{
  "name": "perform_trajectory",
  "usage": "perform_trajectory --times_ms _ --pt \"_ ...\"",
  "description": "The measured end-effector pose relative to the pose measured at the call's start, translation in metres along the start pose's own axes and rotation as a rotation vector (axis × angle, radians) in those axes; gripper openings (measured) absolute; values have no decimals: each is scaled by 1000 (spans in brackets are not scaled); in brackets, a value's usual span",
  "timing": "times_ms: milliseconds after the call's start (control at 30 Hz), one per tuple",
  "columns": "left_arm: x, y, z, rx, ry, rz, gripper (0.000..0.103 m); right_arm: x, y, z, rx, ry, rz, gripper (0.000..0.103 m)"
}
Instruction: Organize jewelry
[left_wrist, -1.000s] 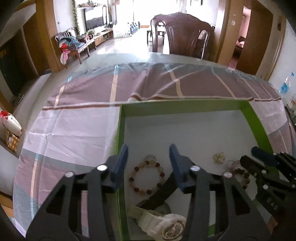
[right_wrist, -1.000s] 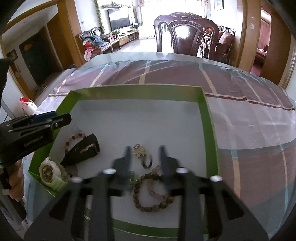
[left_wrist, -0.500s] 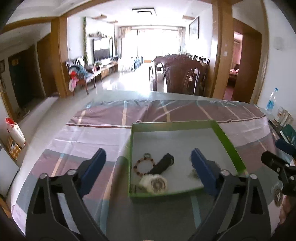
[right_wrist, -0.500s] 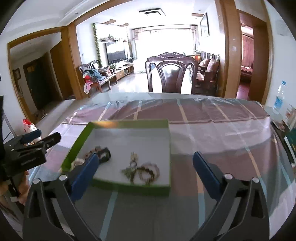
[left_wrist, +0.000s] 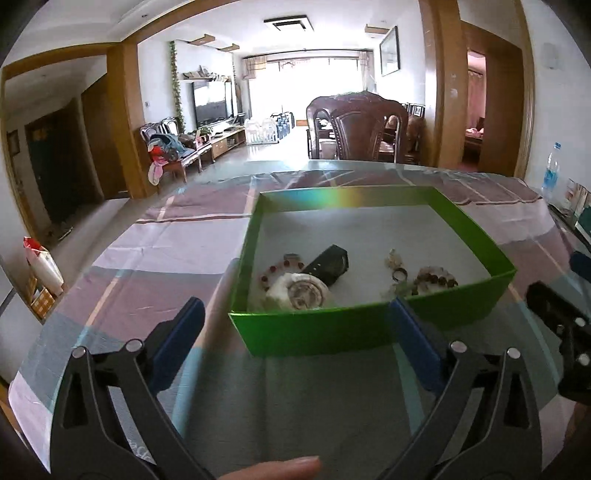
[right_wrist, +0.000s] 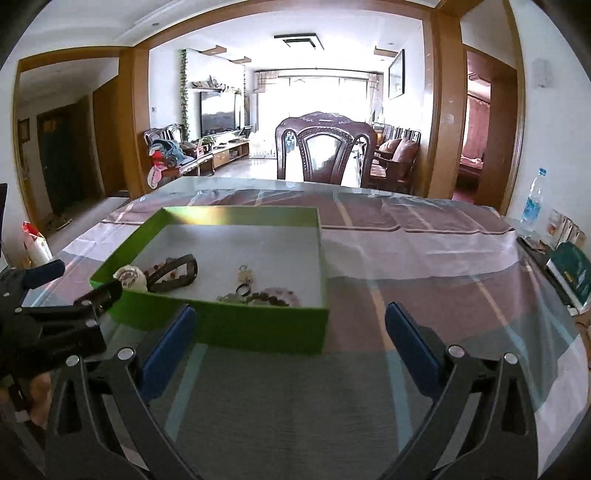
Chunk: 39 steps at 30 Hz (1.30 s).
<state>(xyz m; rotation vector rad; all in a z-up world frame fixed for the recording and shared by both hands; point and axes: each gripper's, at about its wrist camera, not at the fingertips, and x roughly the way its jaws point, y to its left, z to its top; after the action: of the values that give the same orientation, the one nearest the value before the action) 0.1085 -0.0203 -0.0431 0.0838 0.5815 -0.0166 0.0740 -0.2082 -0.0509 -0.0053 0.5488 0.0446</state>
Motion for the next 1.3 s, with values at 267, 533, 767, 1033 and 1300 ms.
perform_trajectory --times_ms 267,533,767,1033,1300 --pt "-15 4 -3 -21 -80 -2 99 6 0 -7 22 5 13 100" --pt "-8 2 -4 -14 -40 -13 99 5 3 -9 22 -1 -1 100" --pt "-4 2 -6 -17 -22 -27 99 3 2 -10 25 -3 5 100" --pt "-2 2 -7 -16 -17 -27 99 3 3 -10 24 -1 8 100" --pt "-2 2 -7 -15 -16 -27 99 3 3 -10 24 0 8 100"
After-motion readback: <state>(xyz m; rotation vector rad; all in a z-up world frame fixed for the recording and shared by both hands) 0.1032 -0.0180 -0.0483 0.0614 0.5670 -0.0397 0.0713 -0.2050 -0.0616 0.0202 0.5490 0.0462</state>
